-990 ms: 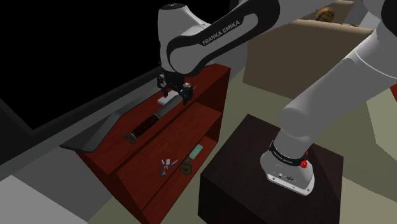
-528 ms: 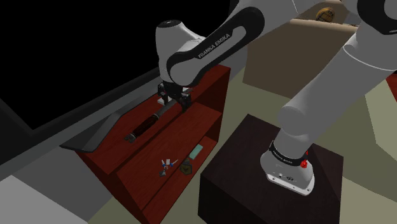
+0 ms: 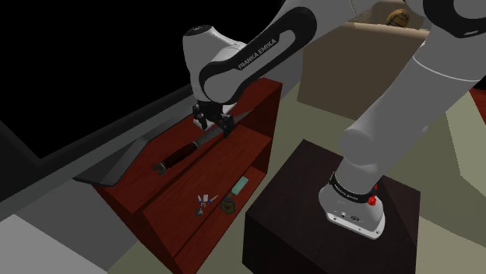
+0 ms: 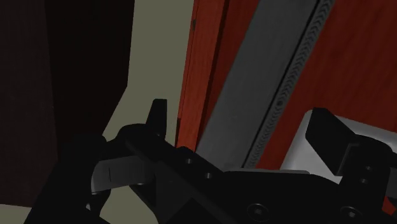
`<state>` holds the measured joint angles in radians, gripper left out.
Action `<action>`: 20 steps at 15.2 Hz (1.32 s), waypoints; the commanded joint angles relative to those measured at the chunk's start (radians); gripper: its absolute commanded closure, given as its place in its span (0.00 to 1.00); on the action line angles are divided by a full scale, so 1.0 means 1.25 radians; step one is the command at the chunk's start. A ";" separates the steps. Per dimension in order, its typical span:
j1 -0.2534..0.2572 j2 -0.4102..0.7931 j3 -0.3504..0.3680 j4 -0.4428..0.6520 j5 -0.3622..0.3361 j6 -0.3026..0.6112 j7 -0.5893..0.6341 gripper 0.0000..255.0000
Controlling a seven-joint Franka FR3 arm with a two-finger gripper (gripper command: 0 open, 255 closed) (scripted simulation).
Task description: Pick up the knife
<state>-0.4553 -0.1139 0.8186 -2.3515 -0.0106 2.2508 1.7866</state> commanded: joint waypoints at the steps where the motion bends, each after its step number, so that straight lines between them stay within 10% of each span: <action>1: -0.011 0.041 -0.005 0.003 -0.010 0.191 0.008 1.00; 20: 0.029 -0.142 -0.061 0.020 0.148 0.029 -0.111 1.00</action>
<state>-0.4211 -0.2742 0.7482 -2.3285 0.1635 2.1433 1.6557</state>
